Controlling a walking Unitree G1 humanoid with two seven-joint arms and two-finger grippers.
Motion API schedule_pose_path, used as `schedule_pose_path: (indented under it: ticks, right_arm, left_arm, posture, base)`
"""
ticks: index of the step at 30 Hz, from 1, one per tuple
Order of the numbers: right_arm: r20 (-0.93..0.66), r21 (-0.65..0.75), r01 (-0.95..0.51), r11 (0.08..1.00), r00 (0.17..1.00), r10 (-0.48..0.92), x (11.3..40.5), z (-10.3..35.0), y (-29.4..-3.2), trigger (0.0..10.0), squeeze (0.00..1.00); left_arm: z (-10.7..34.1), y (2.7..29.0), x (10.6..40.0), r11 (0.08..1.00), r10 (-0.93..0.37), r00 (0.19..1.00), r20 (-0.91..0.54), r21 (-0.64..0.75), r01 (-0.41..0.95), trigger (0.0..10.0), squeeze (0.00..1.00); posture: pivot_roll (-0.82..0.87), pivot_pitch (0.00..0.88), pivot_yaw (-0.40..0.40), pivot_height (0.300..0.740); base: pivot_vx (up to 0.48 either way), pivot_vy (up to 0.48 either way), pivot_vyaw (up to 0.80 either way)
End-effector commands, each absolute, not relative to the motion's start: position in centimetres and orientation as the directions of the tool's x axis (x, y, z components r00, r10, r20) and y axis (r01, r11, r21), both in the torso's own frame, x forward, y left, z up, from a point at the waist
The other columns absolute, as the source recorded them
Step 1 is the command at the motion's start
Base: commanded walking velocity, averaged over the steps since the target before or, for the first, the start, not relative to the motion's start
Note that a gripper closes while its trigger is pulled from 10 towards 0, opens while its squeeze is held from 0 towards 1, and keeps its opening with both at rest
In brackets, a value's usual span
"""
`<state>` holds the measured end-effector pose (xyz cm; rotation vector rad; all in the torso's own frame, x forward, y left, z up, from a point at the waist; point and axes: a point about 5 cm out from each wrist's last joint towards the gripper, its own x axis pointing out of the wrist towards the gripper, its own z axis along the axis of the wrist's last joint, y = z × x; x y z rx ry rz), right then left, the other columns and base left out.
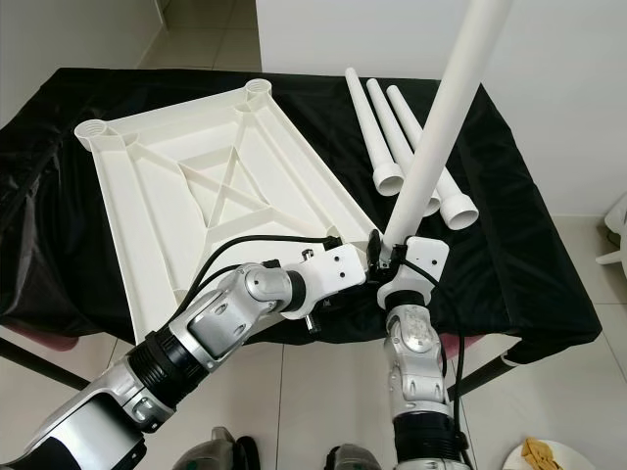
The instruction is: Building children table
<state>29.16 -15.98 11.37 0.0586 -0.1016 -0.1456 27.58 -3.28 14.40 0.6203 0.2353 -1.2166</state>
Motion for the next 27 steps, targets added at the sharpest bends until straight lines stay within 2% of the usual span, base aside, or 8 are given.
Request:
schedule_pose_path:
  ticks: [1,4,5,18,19,20,21,27]
  right_arm:
    - [-0.025,0.066,0.125,0.99,0.992,-0.124,29.1,9.5,-14.6,10.0,0.0]
    - [-0.026,0.063,0.139,0.988,0.99,-0.138,29.0,9.5,-15.1,10.0,0.0]
    - [-0.021,0.07,0.14,0.988,0.99,-0.139,28.9,9.5,-15.2,10.0,1.0]
    - [0.041,0.038,0.025,0.999,0.999,-0.026,28.4,10.1,-16.0,10.0,1.0]
    - [0.049,0.026,0.001,1.0,0.999,-0.003,28.4,10.2,-16.1,10.0,0.56]
    - [0.049,0.026,0.001,1.0,0.999,-0.003,28.4,10.2,-16.1,10.0,0.56]
    - [0.084,0.055,-0.089,0.994,0.993,0.084,28.2,10.7,-16.2,10.0,0.0]
    - [0.113,0.047,-0.243,0.969,0.965,0.237,27.9,11.3,-17.0,10.0,0.0]
  left_arm:
    - [13.9,-4.7,25.9,0.109,-0.835,0.235,-0.498,0.269,0.957,10.0,0.0]
    - [13.9,-4.7,25.9,0.109,-0.836,0.235,-0.497,0.268,0.957,10.0,0.0]
    - [13.9,-4.7,25.9,0.109,-0.836,0.234,-0.496,0.268,0.957,10.0,0.0]
    - [14.0,-4.8,25.9,0.112,-0.837,0.236,-0.494,0.267,0.957,10.0,0.0]
    - [14.0,-4.7,25.9,0.113,-0.836,0.237,-0.494,0.267,0.957,10.0,0.0]
    - [14.0,-4.7,25.9,0.113,-0.836,0.237,-0.494,0.267,0.957,10.0,0.0]
    - [14.0,-4.7,26.0,0.114,-0.836,0.238,-0.495,0.268,0.957,10.0,0.0]
    - [14.1,-4.7,26.0,0.116,-0.835,0.241,-0.494,0.269,0.956,10.0,0.0]
  posture:
    - [-0.06,0.064,0.036,0.74]
    - [-0.07,0.065,0.036,0.74]
    - [-0.07,0.067,0.035,0.74]
    - [-0.07,0.071,0.034,0.74]
    - [-0.07,0.071,0.034,0.74]
    - [-0.07,0.071,0.034,0.74]
    - [-0.07,0.072,0.036,0.74]
    - [-0.07,0.079,0.04,0.74]
  base:
    - [0.0,0.0,0.0]
    - [0.0,0.0,0.0]
    - [0.0,0.0,0.0]
    - [0.0,0.0,0.0]
    - [0.0,0.0,0.0]
    - [0.0,0.0,0.0]
    - [0.0,0.0,0.0]
    - [0.0,0.0,0.0]
